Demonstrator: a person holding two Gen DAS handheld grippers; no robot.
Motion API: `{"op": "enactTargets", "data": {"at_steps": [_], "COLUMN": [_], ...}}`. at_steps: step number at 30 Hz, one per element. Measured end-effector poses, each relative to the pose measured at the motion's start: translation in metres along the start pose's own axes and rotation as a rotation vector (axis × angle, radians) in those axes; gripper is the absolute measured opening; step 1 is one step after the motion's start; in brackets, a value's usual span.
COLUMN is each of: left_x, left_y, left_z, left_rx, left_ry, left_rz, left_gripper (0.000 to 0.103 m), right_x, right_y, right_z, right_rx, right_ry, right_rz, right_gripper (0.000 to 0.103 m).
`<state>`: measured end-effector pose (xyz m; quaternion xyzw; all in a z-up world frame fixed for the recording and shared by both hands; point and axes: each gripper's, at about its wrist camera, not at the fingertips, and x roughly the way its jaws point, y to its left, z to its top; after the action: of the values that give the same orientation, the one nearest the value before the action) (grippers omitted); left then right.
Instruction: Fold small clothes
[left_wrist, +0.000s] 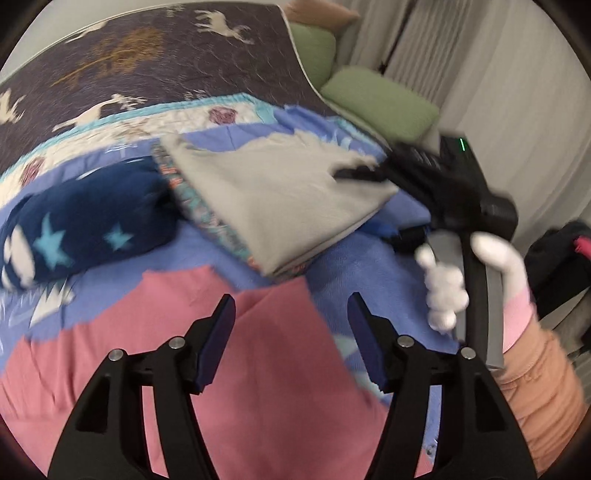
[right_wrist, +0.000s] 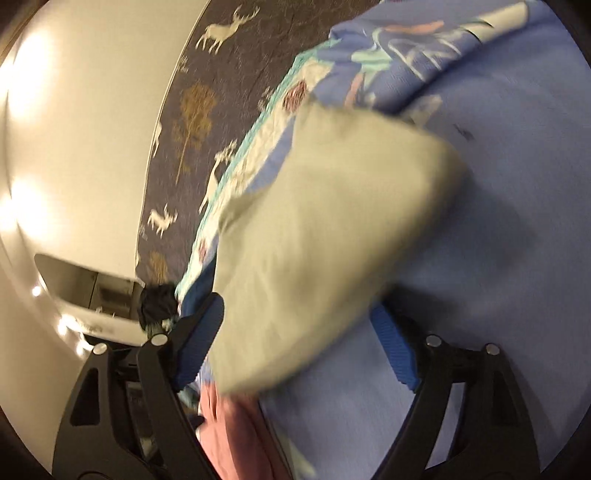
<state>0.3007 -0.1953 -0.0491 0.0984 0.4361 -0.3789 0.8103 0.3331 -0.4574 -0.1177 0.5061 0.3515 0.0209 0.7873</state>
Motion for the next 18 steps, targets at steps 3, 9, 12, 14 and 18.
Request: {"op": "enactTargets", "data": {"at_steps": [3,9,12,14,18], "left_x": [0.020,0.050,0.052,0.045,0.020], "left_y": [-0.015,-0.014,-0.005,0.003,0.023], "left_z": [0.010,0.015,0.016,0.019,0.023], "left_rx": [0.073,0.140,0.108,0.066,-0.058], "left_ry": [0.053,0.187,0.191,0.154,0.018], "left_rz": [0.054,0.086,0.059,0.010,-0.150], "left_gripper": [0.063,0.018,0.005,0.004,0.003], "right_x": [0.013,0.003,0.011,-0.001,-0.039], "right_y": [0.015,0.063,0.044,0.024,0.015], "right_z": [0.017,0.062,0.067,0.056,0.017], "right_rx": [-0.071,-0.344,-0.321,-0.308,-0.413], "right_ry": [-0.036,-0.178,-0.077,-0.077,-0.132], "right_rz": [-0.087,-0.225,-0.351,-0.345,-0.313], "right_gripper": [0.024,0.032,0.046,0.047,0.053]}}
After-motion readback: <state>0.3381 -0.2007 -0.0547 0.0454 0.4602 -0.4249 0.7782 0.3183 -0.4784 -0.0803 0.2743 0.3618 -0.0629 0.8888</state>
